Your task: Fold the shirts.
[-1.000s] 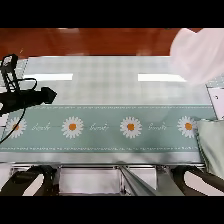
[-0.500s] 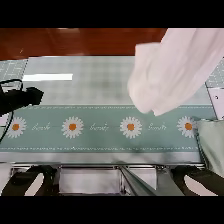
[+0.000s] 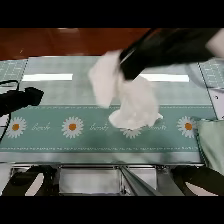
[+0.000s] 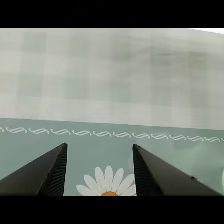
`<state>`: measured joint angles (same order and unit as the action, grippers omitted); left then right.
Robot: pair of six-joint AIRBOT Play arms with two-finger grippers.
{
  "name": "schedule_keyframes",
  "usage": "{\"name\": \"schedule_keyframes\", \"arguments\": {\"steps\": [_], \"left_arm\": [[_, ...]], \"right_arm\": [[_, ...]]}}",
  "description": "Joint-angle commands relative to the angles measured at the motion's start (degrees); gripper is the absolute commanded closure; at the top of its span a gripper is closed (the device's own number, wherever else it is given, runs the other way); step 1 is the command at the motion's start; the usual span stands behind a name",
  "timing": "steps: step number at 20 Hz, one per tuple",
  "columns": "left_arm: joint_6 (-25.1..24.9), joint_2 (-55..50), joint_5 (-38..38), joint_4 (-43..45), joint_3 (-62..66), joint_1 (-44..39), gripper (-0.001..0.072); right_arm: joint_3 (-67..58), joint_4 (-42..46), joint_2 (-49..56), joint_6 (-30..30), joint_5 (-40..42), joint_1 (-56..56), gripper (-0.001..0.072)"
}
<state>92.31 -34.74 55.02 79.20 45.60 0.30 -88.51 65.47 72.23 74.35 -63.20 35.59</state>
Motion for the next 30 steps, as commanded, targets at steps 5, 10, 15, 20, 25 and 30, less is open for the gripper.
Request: {"name": "schedule_keyframes", "arguments": {"steps": [5, 10, 15, 20, 25, 30], "left_arm": [[-3.3, 0.0, 3.7, -0.3, -0.1, 0.0, 0.0205], [0.9, -0.8, 11.7, -0.4, 0.0, 0.1, 0.0205], [-6.7, -7.2, 24.5, -14.4, -10.2, 0.2, 0.0205], [-10.9, -10.0, 25.4, -17.9, -19.6, 0.2, 0.0205], [-9.7, -12.2, 13.6, -21.4, -21.2, -0.2, 0.0205], [-14.1, -21.8, 4.0, -25.0, -21.2, -5.3, 0.0205]], "right_arm": [[8.9, -6.2, 18.3, 3.2, 5.8, 11.0, 0.0304], [8.1, -3.4, 7.1, 5.2, -0.3, -7.4, 0.0306], [25.8, 9.6, -10.3, 11.0, -6.9, -37.1, 0.0307], [49.3, 5.7, -20.6, 5.6, -7.3, -63.1, 0.0309], [54.8, -2.5, -20.7, 3.3, -3.8, -64.2, 0.0309], [54.8, -3.6, -19.8, 3.3, -5.6, -63.5, 0.0309]]}}
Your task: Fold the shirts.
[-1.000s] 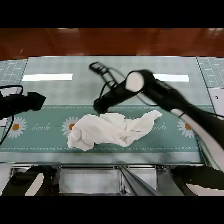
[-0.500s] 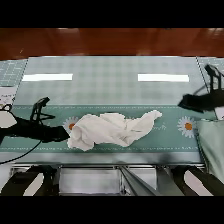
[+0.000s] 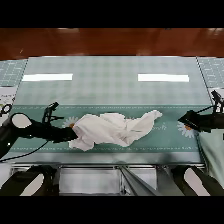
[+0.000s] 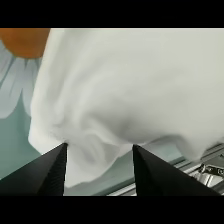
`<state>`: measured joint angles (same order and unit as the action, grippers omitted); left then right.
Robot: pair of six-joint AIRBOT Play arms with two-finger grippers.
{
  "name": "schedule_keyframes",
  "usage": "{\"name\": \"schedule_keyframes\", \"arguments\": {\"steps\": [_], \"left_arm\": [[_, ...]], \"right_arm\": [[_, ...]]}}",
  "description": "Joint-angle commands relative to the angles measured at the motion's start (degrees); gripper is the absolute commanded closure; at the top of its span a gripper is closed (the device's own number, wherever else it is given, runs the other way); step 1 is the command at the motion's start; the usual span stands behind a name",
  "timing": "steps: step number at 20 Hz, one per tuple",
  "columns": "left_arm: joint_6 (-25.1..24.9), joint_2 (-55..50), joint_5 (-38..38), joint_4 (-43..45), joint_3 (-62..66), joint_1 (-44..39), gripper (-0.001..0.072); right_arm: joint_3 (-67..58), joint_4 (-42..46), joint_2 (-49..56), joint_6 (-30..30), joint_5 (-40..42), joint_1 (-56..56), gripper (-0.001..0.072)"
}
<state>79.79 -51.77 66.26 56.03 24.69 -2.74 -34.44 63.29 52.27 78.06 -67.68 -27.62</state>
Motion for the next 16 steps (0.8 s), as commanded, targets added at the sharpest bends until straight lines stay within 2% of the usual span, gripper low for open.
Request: {"name": "schedule_keyframes", "arguments": {"steps": [1, 3, 4, 5, 8, 12, 16], "left_arm": [[-1.6, -7.1, -9.2, -1.8, -0.3, -2.8, 0.0205], [-1.6, -10.6, -10.3, -1.9, 0.0, -3.1, 0.0222], [-1.8, -11.5, -10.1, -1.9, 0.3, -3.1, 0.0417], [-2.9, -11.6, -10.2, -1.9, 0.4, -3.1, 0.0701], [-3.3, -11.4, -9.4, -2.1, 1.5, -3.1, 0.0693], [-3.3, -11.4, -7.6, -2.1, 3.1, -3.1, 0.0693], [-3.3, -11.4, -8.0, -3.9, 3.5, -3.1, 0.0693]], "right_arm": [[0.8, -1.3, 0.1, -0.5, -1.6, -0.3, 0.0309], [0.8, -1.3, 0.1, -0.6, -3.7, -0.3, 0.0309], [0.9, -1.4, 0.1, -0.6, -4.7, -0.3, 0.0309], [1.6, -1.6, 0.1, -0.6, -5.1, -0.3, 0.0309], [6.0, -3.3, 0.1, -0.6, -5.4, 0.6, 0.0309], [10.1, -5.0, 1.2, -0.7, -3.8, 8.3, 0.0309], [10.1, -13.9, 6.7, -0.8, 4.8, 15.9, 0.0309]]}}
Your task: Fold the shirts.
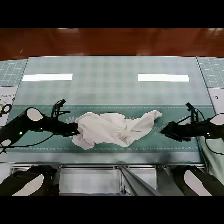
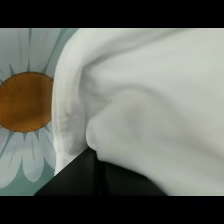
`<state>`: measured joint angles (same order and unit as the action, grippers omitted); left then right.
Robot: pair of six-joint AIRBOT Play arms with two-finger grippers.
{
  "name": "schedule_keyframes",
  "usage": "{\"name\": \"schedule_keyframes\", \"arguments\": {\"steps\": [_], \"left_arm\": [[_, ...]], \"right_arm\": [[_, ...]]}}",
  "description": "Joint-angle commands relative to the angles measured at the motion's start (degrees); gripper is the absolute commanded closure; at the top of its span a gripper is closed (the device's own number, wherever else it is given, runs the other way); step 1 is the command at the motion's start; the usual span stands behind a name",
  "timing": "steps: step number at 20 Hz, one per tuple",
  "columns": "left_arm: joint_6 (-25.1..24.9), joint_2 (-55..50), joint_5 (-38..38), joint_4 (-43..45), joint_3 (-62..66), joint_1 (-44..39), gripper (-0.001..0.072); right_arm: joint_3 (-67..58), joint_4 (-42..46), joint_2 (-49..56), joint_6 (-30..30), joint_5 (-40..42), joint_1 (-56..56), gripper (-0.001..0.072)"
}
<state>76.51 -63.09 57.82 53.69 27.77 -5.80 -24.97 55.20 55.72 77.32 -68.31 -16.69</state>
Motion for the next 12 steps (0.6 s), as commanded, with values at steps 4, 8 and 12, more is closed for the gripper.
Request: {"name": "schedule_keyframes", "arguments": {"steps": [4, 8, 12], "left_arm": [[0.0, 0.0, 0.2, -1.9, 0.5, 0.0, 0.0693], [0.0, 0.0, 0.2, -2.4, 0.5, 0.0, 0.0693], [-1.0, 3.5, 0.7, -2.3, 5.9, 1.2, 0.0693]], "right_arm": [[0.2, -21.9, 13.7, -7.3, 14.5, 14.5, 0.0309], [-6.2, -26.7, 20.4, -8.3, 16.3, 20.7, 0.0435], [-19.3, -23.1, 19.4, -11.7, 8.1, 21.2, 0.068]]}}
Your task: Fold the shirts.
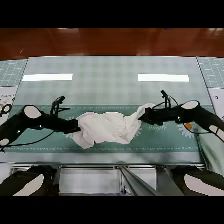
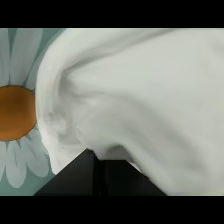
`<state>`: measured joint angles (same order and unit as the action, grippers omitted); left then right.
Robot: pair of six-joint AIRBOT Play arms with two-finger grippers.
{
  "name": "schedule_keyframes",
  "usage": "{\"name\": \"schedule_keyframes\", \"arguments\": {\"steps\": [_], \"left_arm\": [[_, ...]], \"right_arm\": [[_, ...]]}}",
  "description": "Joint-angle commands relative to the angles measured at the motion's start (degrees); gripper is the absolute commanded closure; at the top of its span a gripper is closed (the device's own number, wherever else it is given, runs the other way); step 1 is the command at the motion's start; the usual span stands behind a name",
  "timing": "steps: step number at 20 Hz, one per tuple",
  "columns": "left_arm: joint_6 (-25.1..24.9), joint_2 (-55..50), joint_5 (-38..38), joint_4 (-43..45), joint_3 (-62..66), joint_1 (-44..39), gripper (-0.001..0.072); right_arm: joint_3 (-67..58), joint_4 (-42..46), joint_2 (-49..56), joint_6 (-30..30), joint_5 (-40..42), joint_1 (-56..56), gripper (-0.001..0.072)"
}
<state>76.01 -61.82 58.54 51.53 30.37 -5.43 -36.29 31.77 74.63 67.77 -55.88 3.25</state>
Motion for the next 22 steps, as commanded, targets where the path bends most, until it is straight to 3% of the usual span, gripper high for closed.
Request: {"name": "schedule_keyframes", "arguments": {"steps": [1, 4, 8, 11, 17, 22], "left_arm": [[-0.3, 4.6, 0.0, -0.2, 6.7, 1.9, 0.0693], [-0.1, 10.8, -0.1, -0.2, 21.2, 5.7, 0.0693], [1.8, 14.0, -0.1, -0.2, 44.2, 8.2, 0.0693], [1.8, 15.8, -0.1, -0.1, 56.8, 8.2, 0.0693], [1.8, 24.6, 0.5, 3.5, 65.2, 8.2, 0.0693], [4.4, 32.0, 11.3, 4.2, 65.2, 8.2, 0.0693]], "right_arm": [[-12.9, 3.8, -0.6, -1.0, -6.1, 0.9, 0.068], [-32.8, 14.3, -4.0, 5.0, -9.6, -0.4, 0.0681], [-61.8, 19.8, -6.1, 7.8, -16.8, 0.1, 0.0681], [-74.6, 23.0, -9.7, 8.8, -20.4, 0.1, 0.0681], [-76.8, 38.2, -25.1, 11.2, -25.7, 0.1, 0.0681], [-76.8, 41.3, -32.8, 13.6, -31.7, 0.1, 0.0681]]}}
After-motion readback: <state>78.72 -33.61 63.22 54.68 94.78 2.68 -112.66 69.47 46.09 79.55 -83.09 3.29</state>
